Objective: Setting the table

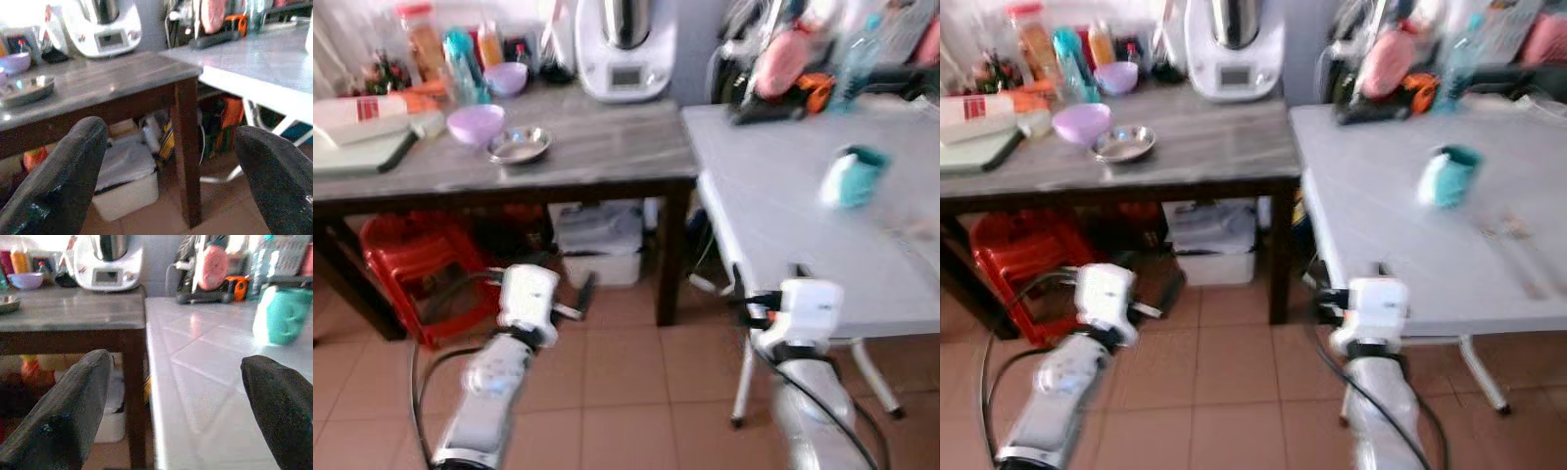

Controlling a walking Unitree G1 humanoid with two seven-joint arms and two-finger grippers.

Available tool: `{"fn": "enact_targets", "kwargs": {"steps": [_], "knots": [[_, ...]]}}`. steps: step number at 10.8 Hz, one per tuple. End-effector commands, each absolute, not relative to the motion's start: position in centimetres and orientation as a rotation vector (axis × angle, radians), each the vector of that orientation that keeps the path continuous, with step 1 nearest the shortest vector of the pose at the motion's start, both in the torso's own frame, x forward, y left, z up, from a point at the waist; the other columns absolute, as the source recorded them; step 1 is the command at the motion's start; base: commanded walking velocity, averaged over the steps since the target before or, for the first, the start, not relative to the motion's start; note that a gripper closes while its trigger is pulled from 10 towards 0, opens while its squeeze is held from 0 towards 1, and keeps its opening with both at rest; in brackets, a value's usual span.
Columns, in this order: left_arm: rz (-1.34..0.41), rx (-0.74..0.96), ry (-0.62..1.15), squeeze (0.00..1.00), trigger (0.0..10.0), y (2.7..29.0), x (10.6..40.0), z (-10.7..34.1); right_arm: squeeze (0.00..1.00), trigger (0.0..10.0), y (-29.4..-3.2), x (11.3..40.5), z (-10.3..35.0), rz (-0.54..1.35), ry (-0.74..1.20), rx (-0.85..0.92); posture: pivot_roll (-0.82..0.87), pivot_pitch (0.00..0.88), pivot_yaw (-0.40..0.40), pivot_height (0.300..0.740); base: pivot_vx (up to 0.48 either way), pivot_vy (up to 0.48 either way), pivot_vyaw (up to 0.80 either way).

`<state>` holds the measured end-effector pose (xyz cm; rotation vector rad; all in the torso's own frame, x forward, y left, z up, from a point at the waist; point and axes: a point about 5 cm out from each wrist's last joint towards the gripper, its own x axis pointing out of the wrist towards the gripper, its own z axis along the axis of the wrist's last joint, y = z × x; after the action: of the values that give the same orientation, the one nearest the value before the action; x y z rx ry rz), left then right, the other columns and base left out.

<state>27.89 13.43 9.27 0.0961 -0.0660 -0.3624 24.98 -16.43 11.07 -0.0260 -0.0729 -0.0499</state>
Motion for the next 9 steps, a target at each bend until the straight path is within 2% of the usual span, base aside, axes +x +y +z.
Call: {"fn": "enact_targets", "kwargs": {"steps": [1, 9], "knots": [[-0.344, 0.115, -0.058, 0.00, 10.0, 14.41, 27.94, 9.25, 0.00, 10.0, -15.73, 25.08, 11.21, -0.035, -0.077, -0.012, -0.05, 0.000, 0.049, 0.740, 0.000, -0.277, 0.00], [-0.365, 0.111, -0.057, 0.00, 10.0, 13.76, 27.97, 9.24, 0.00, 10.0, -15.58, 25.20, 11.07, -0.042, -0.074, 0.003, -0.04, 0.000, 0.057, 0.740, 0.000, -0.277, 0.00]]}}
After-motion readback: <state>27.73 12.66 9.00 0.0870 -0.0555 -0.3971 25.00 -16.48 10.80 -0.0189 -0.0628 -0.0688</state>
